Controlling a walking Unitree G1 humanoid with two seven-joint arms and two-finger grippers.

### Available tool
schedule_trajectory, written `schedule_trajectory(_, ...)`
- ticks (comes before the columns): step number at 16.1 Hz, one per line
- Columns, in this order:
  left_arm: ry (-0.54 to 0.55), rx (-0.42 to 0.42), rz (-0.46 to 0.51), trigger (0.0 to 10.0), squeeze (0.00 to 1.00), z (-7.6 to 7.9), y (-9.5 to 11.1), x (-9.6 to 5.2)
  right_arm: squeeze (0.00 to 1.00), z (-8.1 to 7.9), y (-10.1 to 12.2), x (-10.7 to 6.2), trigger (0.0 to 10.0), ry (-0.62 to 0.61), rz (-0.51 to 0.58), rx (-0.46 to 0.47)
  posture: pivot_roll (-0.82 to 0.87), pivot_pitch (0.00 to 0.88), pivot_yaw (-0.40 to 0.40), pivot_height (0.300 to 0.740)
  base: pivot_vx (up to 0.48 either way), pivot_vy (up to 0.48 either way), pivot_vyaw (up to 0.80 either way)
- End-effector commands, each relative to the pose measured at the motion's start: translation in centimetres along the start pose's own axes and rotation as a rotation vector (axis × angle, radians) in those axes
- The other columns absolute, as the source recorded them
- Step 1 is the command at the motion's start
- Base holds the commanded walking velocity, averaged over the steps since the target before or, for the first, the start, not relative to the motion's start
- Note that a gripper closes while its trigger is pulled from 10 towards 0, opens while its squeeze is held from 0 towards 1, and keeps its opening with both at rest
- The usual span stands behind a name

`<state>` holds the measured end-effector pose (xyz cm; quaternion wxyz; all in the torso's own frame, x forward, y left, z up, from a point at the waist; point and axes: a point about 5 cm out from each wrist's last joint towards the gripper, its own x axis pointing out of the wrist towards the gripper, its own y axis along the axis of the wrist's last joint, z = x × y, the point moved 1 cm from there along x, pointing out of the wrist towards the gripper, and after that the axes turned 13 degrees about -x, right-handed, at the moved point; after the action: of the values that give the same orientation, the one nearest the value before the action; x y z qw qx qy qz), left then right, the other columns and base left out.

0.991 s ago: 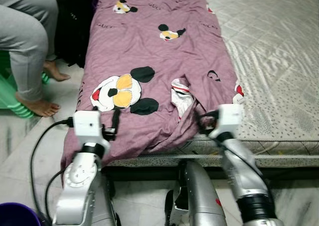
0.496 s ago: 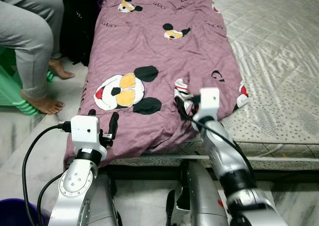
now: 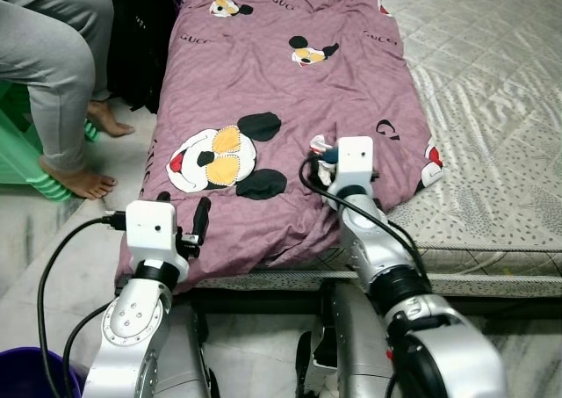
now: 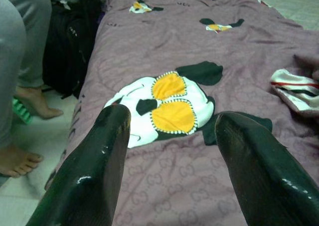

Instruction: Clean up the room

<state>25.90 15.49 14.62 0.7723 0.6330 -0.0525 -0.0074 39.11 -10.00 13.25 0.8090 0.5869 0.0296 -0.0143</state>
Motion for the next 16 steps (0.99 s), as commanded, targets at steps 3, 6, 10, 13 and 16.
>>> schedule_trajectory(3, 0.003, 0.017, -0.005, 10.0, 0.00, -0.1, 0.2, -0.4, 0.00, 2.3, -2.4, 0.1, 10.0, -0.078, -0.106, -0.074, 0.12, 0.267, -0.016, 0.542, 0.000, 0.000, 0.00)
schedule_trajectory(6, 0.006, 0.018, -0.007, 10.0, 0.00, -0.1, 0.4, -0.4, 0.00, 4.1, -2.6, 0.3, 0.0, -0.142, -0.121, -0.076, 0.13, 0.279, -0.016, 0.542, 0.000, 0.000, 0.00)
schedule_trajectory(10, 0.014, 0.015, -0.010, 10.0, 0.00, -0.3, 0.4, -0.3, 0.00, 5.1, -2.9, 0.3, 0.0, -0.171, -0.121, -0.048, 0.13, 0.282, -0.015, 0.542, 0.000, 0.000, 0.00)
schedule_trajectory(13, 0.021, 0.011, -0.009, 10.0, 0.00, -0.4, 0.5, -0.1, 0.00, 7.2, -4.2, -0.2, 0.0, -0.249, -0.142, -0.030, 0.12, 0.278, -0.016, 0.542, 0.000, 0.000, 0.00)
schedule_trajectory(16, 0.024, 0.006, -0.008, 10.0, 0.00, -0.5, 0.4, 0.1, 0.00, 10.9, -6.8, -1.7, 0.0, -0.380, -0.210, -0.023, 0.11, 0.271, -0.014, 0.542, 0.000, 0.000, 0.00)
